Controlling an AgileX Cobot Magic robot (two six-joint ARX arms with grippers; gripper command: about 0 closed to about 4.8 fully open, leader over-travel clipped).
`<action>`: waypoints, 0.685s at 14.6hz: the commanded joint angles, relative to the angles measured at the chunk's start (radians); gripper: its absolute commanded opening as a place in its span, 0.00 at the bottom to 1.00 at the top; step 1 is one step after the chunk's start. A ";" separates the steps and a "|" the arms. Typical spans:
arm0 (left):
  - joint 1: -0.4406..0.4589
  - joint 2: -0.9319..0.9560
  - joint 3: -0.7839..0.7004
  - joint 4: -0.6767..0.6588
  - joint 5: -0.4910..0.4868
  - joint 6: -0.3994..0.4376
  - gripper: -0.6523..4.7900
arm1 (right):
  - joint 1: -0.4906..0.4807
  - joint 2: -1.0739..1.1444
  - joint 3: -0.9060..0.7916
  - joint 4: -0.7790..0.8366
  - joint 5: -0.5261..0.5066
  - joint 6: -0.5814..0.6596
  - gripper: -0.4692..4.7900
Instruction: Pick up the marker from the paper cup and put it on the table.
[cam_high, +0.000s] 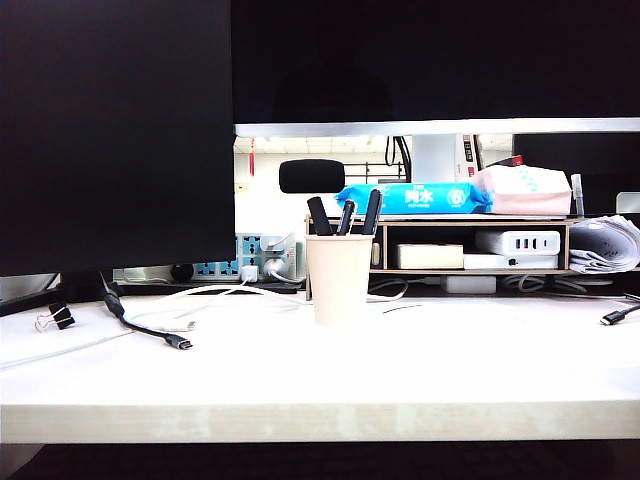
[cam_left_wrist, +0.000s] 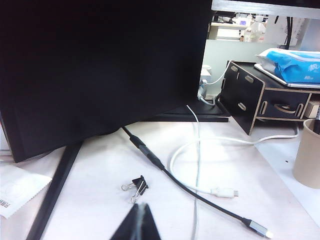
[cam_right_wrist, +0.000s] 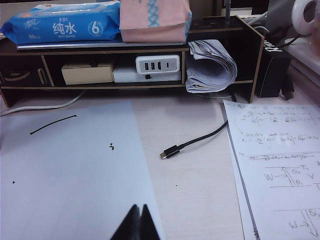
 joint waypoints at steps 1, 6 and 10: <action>0.001 0.000 0.001 0.009 0.000 -0.003 0.11 | -0.001 0.000 -0.003 0.017 -0.002 -0.003 0.08; 0.001 0.000 0.003 0.014 0.020 -0.008 0.11 | 0.000 0.000 -0.002 0.018 -0.029 0.027 0.08; 0.001 0.000 0.002 0.030 0.103 -0.094 0.11 | 0.000 0.000 0.000 0.040 -0.163 0.074 0.08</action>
